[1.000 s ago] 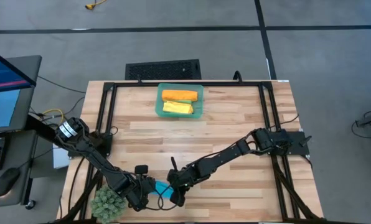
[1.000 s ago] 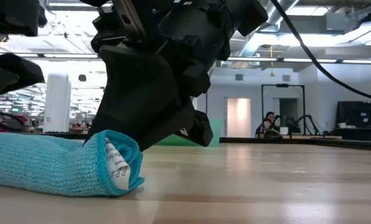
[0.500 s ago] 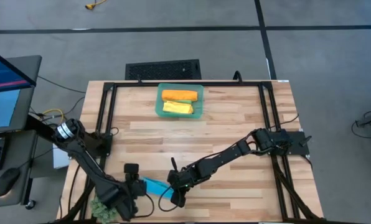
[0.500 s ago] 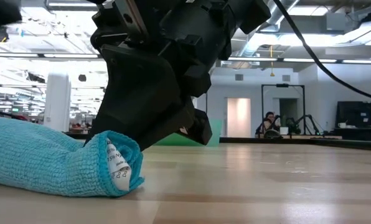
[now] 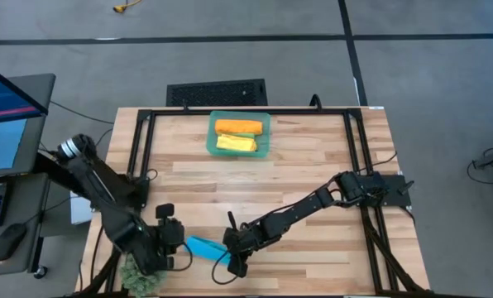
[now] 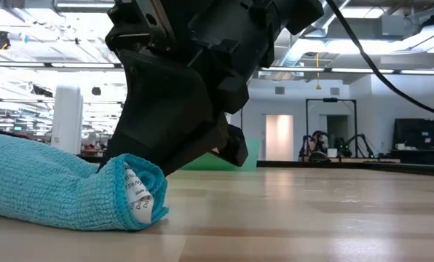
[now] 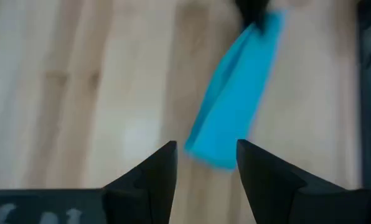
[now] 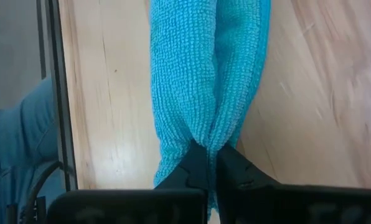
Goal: Roll microfiber towels into tight, uniform cylinder then place into a basket
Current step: Put the blue towel into the bin
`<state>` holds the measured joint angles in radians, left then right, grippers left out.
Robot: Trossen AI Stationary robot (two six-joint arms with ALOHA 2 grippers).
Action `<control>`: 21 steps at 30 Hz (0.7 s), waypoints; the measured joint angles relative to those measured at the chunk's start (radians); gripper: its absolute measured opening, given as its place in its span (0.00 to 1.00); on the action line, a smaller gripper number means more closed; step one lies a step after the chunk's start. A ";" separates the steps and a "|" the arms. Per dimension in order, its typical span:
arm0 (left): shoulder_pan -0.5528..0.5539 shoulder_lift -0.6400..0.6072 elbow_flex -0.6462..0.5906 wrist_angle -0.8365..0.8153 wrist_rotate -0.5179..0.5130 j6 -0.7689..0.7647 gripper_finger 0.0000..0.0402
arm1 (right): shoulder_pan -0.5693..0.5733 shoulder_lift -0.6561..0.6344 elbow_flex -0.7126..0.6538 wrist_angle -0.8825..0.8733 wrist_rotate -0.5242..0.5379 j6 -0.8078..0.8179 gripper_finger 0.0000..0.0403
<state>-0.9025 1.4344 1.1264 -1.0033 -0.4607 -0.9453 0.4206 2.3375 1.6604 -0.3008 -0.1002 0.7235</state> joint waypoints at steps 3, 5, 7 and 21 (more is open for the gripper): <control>0.029 -0.106 -0.150 0.231 -0.012 0.017 0.39 | 0.002 0.000 0.000 0.001 0.004 -0.017 0.06; 0.054 -0.170 -0.245 0.354 -0.017 0.005 0.39 | 0.002 0.000 0.000 0.001 0.008 -0.018 0.07; 0.074 -0.220 -0.331 0.496 -0.021 -0.020 0.39 | 0.003 0.000 0.000 0.001 0.006 -0.020 0.07; 0.134 -0.254 -0.546 0.772 0.098 -0.086 0.45 | 0.001 0.000 0.000 0.003 0.008 -0.026 0.06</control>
<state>-0.7688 1.1805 0.5808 -0.2308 -0.3626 -1.0309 0.4216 2.3375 1.6604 -0.2981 -0.0917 0.6979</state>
